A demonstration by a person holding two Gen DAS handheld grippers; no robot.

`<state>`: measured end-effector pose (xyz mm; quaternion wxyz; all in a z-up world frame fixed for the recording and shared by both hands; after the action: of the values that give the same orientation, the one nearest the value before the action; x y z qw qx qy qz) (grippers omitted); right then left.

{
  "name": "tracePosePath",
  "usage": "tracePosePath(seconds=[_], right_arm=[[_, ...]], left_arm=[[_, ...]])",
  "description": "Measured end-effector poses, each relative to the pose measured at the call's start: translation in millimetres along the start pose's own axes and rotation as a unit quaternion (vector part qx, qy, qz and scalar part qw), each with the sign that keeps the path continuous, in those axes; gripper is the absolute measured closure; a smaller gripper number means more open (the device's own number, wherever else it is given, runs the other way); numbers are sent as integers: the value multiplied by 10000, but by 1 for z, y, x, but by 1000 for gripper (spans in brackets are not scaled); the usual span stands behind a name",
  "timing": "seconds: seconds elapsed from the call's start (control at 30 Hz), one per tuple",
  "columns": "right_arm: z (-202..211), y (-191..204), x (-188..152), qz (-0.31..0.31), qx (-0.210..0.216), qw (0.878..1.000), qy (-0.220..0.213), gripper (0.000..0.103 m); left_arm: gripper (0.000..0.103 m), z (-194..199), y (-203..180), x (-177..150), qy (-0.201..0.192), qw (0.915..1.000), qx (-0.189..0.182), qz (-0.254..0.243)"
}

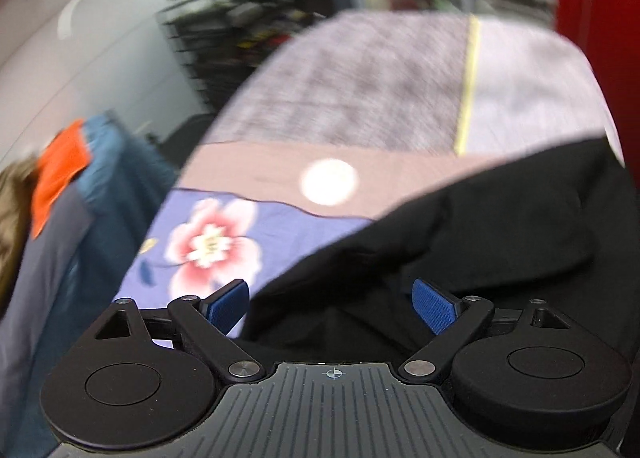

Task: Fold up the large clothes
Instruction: 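Lift the black jacket with both grippers and shake it open in the air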

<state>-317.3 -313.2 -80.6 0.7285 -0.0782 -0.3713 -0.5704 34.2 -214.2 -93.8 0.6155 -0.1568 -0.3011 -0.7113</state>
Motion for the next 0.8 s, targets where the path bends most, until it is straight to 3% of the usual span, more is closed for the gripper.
tracePosePath(seconds=[0.13,0.23,0.27,0.33,0.43,0.57,0.67,0.73,0.8], right_arm=[[-3,1,-19,64,-44,9999,67,97],[-8,8,-21,165,-52,9997,165,91],[-11,12,-22,208,44,9995,216,83],[-15,20,-24,465,138,9987,184,41],[-31,38,-31,1352,-116,9907,-55,16],[-67,48,-38,2568,-619,9644,-117,15],[-89,43,-34,2750,-280,9610,-63,15],[-102,40,-31,2925,-491,9550,-15,17],[-109,34,-26,2902,-515,9555,-120,16]], left_arm=[[0,-22,-17,-9,220,9982,-231,-516],[0,-30,-23,-12,120,9964,-54,-839],[0,-32,-23,-11,48,9957,40,-920],[0,-41,-21,-11,-9,9930,271,-1146],[0,-60,-17,-11,27,9898,397,-1369],[0,-85,-4,-9,288,9900,613,-1241],[0,-85,18,-4,231,9977,164,-612],[0,-91,22,-11,293,9965,31,-778],[0,-105,21,-19,584,9902,180,-1253]])
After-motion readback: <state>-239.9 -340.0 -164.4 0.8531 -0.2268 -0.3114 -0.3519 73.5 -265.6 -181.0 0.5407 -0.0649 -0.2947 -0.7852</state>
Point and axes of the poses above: each gripper's, at about its wrist camera, not at the fingertips, and z roughly against the way its jaws point, y to its left, x to its top, the point moved 3 cm from there along -z, roughly the way its jaws point, and after that the axes turned 5 degrees about -y, right-handed, at the moved point
